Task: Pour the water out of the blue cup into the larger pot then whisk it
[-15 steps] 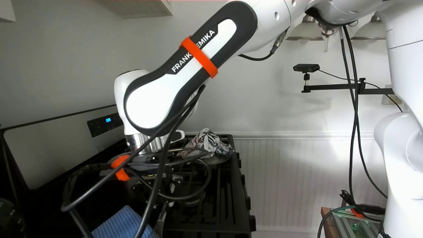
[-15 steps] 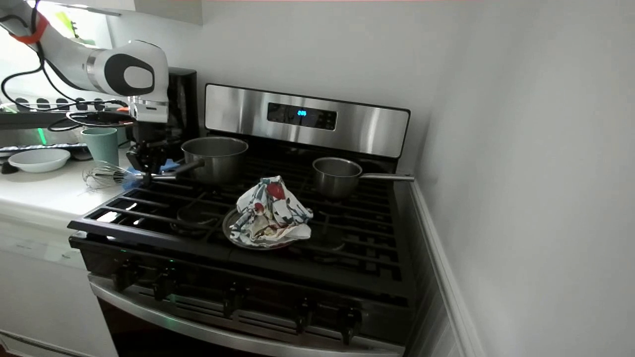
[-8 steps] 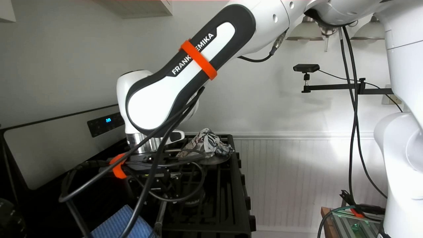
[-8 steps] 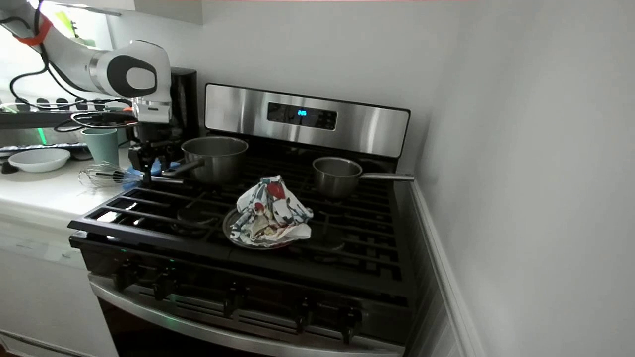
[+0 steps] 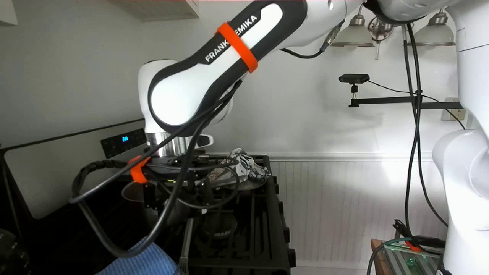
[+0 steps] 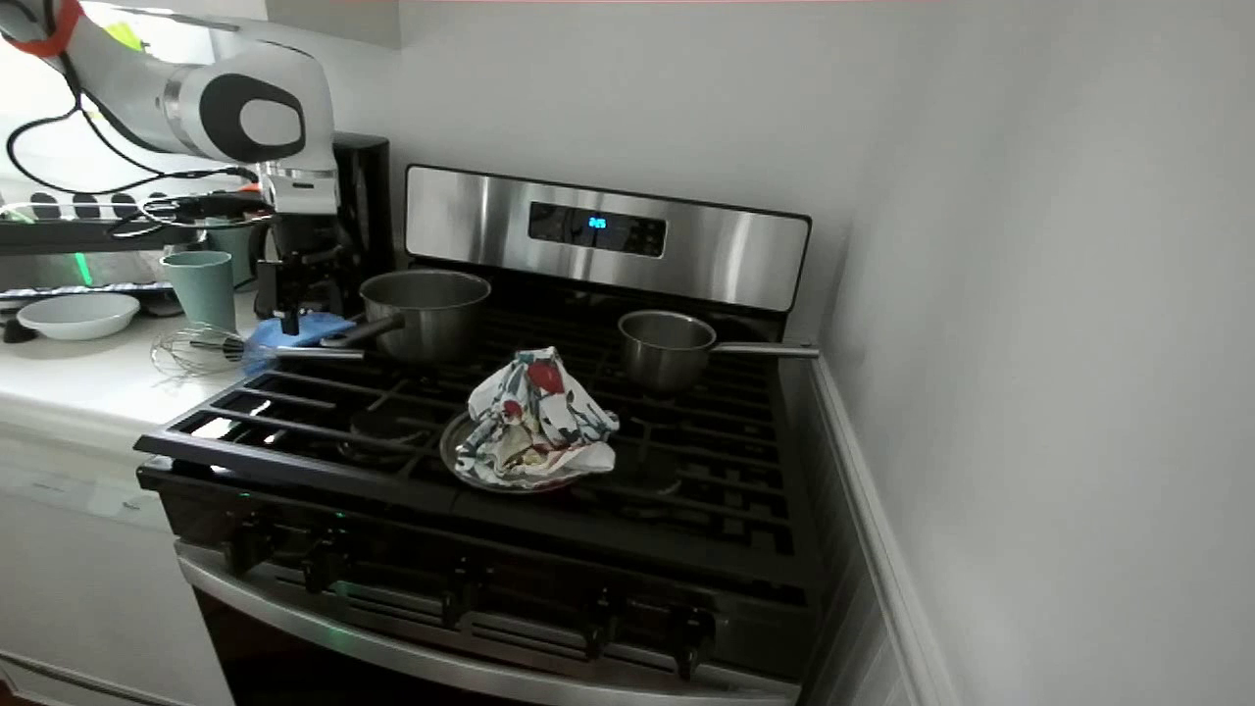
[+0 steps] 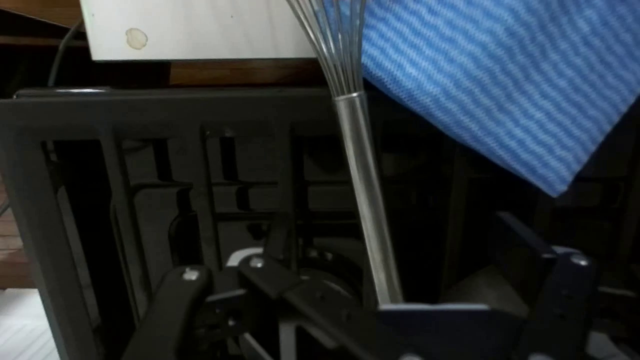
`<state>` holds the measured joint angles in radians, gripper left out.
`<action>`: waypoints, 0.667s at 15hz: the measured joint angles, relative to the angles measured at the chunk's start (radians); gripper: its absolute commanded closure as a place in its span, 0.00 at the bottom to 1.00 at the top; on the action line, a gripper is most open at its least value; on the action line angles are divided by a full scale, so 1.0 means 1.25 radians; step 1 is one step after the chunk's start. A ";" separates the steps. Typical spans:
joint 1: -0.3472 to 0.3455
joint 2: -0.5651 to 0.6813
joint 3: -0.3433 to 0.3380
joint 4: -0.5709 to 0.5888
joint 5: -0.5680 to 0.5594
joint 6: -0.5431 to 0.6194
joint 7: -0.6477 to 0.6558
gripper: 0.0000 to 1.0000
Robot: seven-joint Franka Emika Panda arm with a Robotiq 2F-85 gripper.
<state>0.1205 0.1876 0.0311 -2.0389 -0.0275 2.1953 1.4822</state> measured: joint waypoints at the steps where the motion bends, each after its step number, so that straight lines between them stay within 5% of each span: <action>1: -0.001 -0.013 0.000 0.000 0.000 -0.014 -0.026 0.00; 10: -0.013 -0.182 0.000 0.000 -0.129 -0.205 -0.331 0.00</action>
<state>0.1045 -0.0394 0.0312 -2.0387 -0.1889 1.9384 1.0691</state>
